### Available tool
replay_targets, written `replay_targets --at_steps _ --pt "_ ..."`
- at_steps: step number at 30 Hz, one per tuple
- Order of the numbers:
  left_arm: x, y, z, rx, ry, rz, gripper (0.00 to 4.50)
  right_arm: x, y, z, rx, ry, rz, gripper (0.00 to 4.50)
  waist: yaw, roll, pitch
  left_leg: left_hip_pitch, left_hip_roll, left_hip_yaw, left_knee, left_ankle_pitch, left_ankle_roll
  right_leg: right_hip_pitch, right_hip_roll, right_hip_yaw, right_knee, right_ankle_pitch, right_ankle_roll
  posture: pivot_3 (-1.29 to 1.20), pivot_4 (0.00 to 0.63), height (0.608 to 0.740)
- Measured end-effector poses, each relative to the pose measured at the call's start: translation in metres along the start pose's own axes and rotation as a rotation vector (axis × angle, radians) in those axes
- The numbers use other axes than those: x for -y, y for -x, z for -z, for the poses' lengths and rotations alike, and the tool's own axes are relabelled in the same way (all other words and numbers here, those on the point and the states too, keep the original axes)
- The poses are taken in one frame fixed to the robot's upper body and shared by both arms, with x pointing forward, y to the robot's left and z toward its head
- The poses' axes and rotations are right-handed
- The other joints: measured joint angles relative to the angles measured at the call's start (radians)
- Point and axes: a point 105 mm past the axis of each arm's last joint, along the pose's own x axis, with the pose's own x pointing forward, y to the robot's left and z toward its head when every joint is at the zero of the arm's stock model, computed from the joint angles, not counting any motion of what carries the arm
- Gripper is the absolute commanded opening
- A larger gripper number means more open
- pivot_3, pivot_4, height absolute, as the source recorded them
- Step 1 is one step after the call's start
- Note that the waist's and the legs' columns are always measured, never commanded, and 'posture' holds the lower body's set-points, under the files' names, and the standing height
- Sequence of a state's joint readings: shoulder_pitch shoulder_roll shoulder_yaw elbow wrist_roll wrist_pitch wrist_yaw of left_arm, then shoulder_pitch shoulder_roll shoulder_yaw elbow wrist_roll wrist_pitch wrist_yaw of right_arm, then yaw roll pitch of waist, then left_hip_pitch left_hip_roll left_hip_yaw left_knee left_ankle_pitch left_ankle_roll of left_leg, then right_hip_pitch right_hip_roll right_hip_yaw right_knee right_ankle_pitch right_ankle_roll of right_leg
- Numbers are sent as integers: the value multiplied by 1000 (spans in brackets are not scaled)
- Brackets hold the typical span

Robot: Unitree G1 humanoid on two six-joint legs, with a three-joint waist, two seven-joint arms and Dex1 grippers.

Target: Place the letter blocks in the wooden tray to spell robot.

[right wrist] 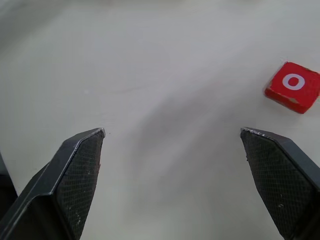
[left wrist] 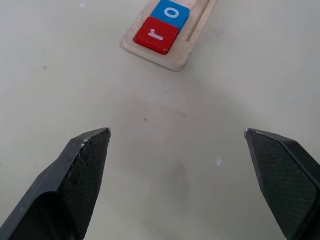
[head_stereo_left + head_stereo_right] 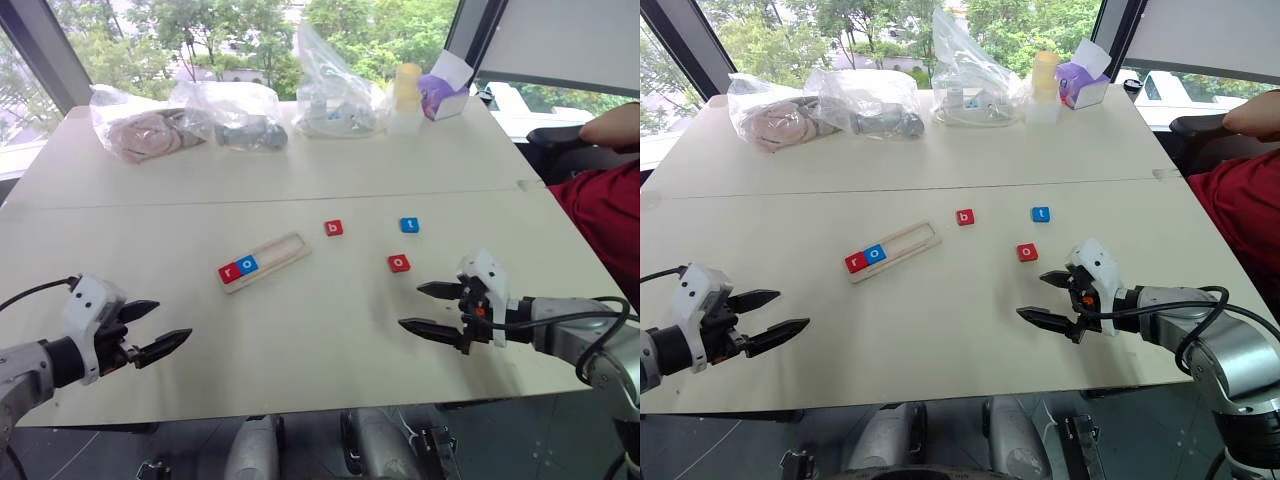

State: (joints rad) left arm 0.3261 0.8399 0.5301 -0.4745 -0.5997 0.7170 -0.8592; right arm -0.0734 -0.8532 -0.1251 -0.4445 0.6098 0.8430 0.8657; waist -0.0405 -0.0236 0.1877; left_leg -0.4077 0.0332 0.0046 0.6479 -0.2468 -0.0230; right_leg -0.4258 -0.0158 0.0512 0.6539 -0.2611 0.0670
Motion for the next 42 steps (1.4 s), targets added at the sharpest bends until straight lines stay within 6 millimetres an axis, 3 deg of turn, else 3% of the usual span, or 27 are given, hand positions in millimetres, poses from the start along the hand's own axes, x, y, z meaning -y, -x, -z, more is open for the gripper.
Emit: replay_targets --at_steps 4,8,14,20,27,37,40,42 --pt "-6 1 -5 -5 -43 -15 4500 7 -1 5 -9 -16 15 4458 0 0 0 0 0 1 0 0 0 0 0 0 0 0 0 0 150 740" --pt "-12 -6 -14 -3 -106 11 4500 -3 -13 -5 19 19 -34 4458 -1 0 0 0 0 1 0 0 0 0 1 0 0 0 0 0 150 740" --pt "-25 -50 -16 -26 -229 61 4500 -41 -53 -35 135 86 -155 4458 0 0 0 0 -1 1 0 0 0 0 2 0 0 1 0 0 150 740" --pt "-29 -88 -12 -24 -280 114 4500 -56 -75 -46 167 107 -170 4458 2 -1 0 -1 -1 1 0 0 0 -1 2 0 0 3 3 0 150 740" --pt "-28 -110 -23 22 -337 145 4500 -57 -80 -43 163 97 -148 4458 16 0 -1 -1 -1 1 1 0 0 0 1 0 1 3 4 0 150 740" --pt "-22 -131 -23 62 -334 177 4500 -53 -80 -36 148 84 -115 4458 33 3 -8 1 -2 1 3 0 0 5 1 0 1 3 3 0 150 740" --pt "-20 -135 -20 62 -345 191 3191 -52 -80 -35 147 84 -107 4500 32 5 -14 4 -2 1 3 0 0 7 1 0 1 2 3 0 150 740" --pt "-20 -134 -18 57 -347 199 3153 -51 -79 -34 145 81 -102 4500 30 6 -17 5 -2 1 3 0 0 8 1 0 1 2 3 0 150 740"
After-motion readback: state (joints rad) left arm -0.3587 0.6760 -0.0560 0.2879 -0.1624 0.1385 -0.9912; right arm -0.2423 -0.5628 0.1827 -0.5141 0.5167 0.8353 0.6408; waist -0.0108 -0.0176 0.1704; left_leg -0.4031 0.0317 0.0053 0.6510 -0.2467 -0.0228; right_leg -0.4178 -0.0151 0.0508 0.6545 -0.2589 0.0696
